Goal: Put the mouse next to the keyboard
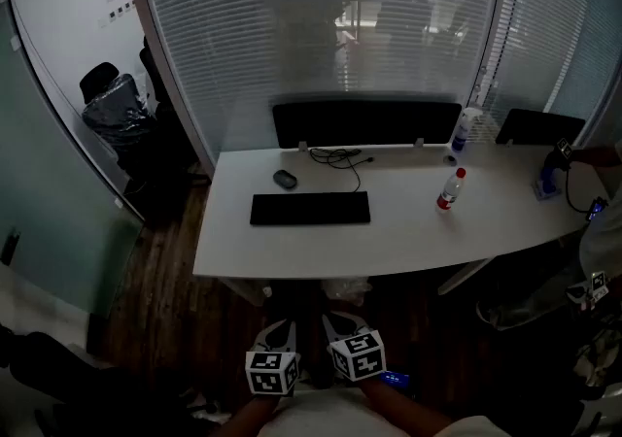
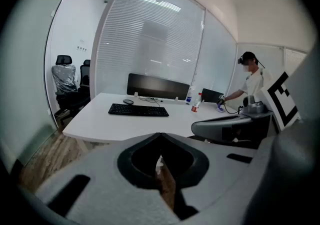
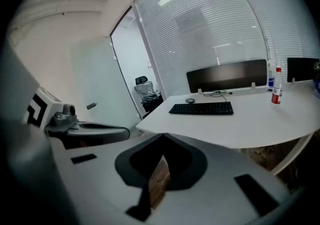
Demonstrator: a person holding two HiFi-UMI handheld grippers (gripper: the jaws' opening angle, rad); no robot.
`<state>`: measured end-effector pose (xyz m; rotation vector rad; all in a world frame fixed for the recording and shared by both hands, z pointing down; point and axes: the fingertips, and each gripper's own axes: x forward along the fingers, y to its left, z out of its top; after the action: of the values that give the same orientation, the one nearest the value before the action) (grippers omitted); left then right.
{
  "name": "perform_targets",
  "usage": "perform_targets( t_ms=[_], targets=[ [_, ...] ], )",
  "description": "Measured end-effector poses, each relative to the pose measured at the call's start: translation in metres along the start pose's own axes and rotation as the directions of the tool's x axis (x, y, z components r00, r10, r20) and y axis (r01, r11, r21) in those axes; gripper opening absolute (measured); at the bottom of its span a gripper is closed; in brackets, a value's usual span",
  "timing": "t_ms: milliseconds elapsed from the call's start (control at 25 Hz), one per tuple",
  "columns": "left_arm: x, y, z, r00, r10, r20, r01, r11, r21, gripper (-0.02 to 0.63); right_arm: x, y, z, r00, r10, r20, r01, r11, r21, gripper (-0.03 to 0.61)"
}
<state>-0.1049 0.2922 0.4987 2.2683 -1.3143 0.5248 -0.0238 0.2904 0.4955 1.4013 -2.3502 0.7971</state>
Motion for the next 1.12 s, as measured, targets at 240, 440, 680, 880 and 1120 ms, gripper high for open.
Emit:
perform_targets(
  t_ms=[240, 440, 680, 880, 1120],
  targets=[
    [0.009, -0.014, 0.003, 1.000, 0.010, 0.014, -0.010, 1.000, -0.018, -0.002, -0.004, -0.020, -0.001, 1.000, 0.001, -0.010, -0.001, 1.000, -0.002, 0.003],
    [0.029, -0.007, 0.003, 1.000, 0.009, 0.006, -0.009, 0.999, -0.041, -0.002, 0.009, -0.031, 0.000, 1.000, 0.007, -0.022, -0.007, 1.000, 0.000, 0.004],
    [0.076, 0.019, 0.027, 1.000, -0.025, 0.002, 0.025, 0.997, -0.066, -0.002, 0.051, -0.055, 0.024, 1.000, -0.018, -0.019, 0.018, 1.000, 0.002, 0.003],
    [0.124, 0.058, 0.068, 0.999, -0.045, 0.013, 0.046, 0.997, -0.063, -0.002, 0.103, -0.076, 0.064, 0.999, -0.039, -0.007, 0.039, 0.999, 0.007, 0.003],
    [0.172, 0.107, 0.119, 0.997, -0.080, 0.010, 0.081, 0.996, -0.036, -0.002, 0.167, -0.086, 0.115, 0.998, -0.062, -0.007, 0.062, 0.998, 0.009, 0.003]
  ],
)
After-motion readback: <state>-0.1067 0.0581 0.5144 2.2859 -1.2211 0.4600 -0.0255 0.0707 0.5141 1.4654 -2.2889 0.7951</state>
